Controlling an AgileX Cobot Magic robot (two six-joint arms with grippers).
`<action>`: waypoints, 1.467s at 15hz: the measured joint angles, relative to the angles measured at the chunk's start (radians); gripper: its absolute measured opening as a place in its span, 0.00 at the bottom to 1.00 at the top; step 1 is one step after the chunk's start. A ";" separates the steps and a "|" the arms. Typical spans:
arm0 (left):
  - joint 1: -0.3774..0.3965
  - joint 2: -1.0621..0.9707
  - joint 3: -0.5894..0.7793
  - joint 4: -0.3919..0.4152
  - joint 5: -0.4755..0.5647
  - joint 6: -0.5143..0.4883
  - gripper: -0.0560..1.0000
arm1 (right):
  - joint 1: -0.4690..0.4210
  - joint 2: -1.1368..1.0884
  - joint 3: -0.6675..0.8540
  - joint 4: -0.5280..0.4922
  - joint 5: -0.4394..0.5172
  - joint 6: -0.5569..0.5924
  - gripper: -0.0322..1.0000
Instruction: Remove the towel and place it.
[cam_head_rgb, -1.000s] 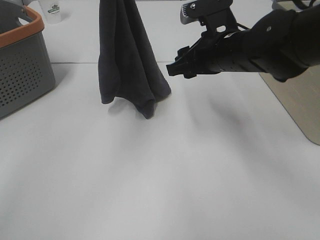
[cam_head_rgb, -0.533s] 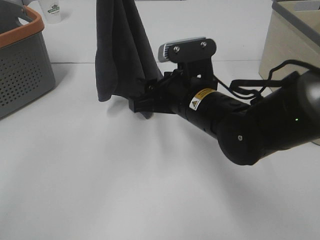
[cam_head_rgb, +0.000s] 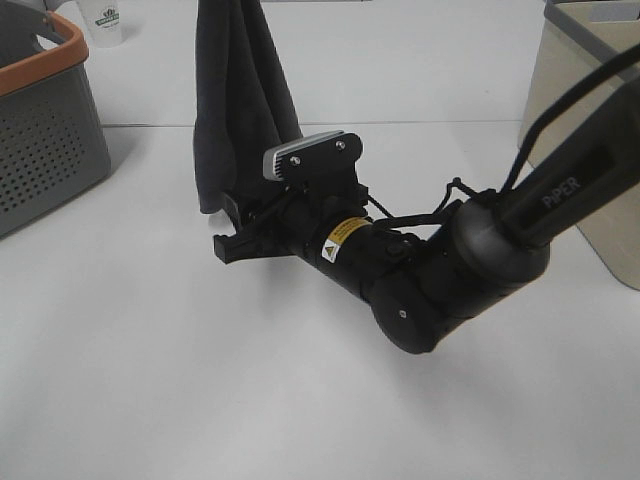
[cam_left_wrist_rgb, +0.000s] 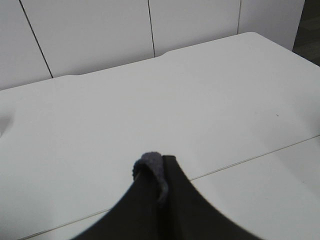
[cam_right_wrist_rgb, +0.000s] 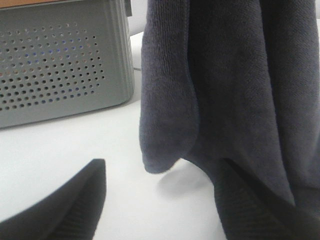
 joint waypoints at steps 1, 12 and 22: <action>-0.006 0.005 0.000 0.000 -0.001 0.001 0.05 | 0.000 0.018 -0.047 -0.001 0.017 0.030 0.64; -0.013 0.012 0.000 -0.006 -0.024 0.003 0.05 | 0.047 0.195 -0.387 0.069 0.278 0.107 0.68; -0.013 0.012 0.000 -0.034 -0.023 0.003 0.05 | 0.054 0.246 -0.487 0.343 0.429 -0.052 0.21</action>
